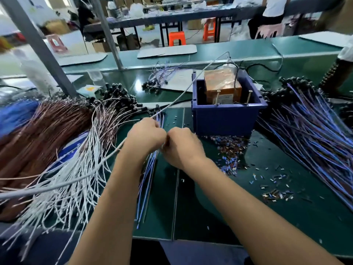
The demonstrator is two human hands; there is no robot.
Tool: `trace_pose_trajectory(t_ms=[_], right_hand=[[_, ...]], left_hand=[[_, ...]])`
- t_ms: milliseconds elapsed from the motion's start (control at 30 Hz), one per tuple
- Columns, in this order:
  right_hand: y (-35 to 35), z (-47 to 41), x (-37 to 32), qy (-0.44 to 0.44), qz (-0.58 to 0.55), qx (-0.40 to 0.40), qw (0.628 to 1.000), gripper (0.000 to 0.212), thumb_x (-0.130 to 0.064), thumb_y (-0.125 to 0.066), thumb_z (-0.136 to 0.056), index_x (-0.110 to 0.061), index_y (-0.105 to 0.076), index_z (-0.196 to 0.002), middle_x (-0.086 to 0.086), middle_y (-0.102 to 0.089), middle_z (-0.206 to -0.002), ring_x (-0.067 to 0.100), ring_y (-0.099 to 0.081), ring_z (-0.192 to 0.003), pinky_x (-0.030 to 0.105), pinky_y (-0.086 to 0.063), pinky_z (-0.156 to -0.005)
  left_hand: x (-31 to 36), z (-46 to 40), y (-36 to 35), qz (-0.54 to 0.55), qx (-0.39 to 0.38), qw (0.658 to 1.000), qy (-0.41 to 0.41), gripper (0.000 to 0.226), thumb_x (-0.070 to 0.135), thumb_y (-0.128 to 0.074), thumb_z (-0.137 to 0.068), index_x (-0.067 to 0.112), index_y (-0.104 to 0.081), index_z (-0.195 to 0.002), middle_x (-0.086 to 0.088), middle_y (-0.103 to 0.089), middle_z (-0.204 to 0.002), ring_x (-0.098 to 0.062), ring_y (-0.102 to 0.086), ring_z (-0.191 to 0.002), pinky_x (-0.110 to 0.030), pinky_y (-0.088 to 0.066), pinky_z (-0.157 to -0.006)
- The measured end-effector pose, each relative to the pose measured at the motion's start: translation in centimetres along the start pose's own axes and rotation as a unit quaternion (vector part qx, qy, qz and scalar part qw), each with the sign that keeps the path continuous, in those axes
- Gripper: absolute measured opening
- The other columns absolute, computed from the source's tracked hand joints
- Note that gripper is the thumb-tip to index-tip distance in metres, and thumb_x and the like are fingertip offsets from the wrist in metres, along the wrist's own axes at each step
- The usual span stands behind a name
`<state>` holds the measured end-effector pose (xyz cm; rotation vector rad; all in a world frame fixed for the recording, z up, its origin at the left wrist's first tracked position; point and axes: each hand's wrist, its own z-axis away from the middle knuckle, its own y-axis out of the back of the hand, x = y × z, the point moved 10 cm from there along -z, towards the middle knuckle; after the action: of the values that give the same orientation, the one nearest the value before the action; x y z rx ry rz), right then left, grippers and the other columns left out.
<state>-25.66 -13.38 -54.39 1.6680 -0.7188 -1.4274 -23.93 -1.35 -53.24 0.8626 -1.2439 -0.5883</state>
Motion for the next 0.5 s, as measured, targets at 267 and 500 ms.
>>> trace_pose_trajectory(t_ms=[267,500], right_hand=[[-2.0,-2.4,-0.8,-0.047,-0.035,-0.014,0.998,0.03,-0.013,-0.059,-0.091,-0.019,-0.039,-0.069,0.002,-0.044,-0.071,0.036,-0.058,-0.078,0.033,-0.042,-0.064],[-0.3,-2.7,2.0,-0.095,-0.183,-0.025,0.978,0.037,-0.027,-0.064,-0.094,-0.009,-0.046,-0.067,0.016,-0.056,-0.067,0.038,-0.064,-0.067,0.045,-0.056,-0.061]], left_hand=[[-0.9,-1.8,1.2,0.024,-0.008,0.999,0.022,0.033,0.011,-0.051,-0.069,-0.004,-0.072,-0.09,-0.023,-0.068,-0.076,-0.029,-0.048,-0.064,-0.034,-0.041,-0.063],[-1.4,-3.3,0.6,0.056,-0.008,0.997,0.046,0.031,0.02,-0.05,-0.078,0.001,-0.07,-0.093,-0.02,-0.075,-0.087,-0.036,-0.067,-0.069,-0.042,-0.054,-0.065]])
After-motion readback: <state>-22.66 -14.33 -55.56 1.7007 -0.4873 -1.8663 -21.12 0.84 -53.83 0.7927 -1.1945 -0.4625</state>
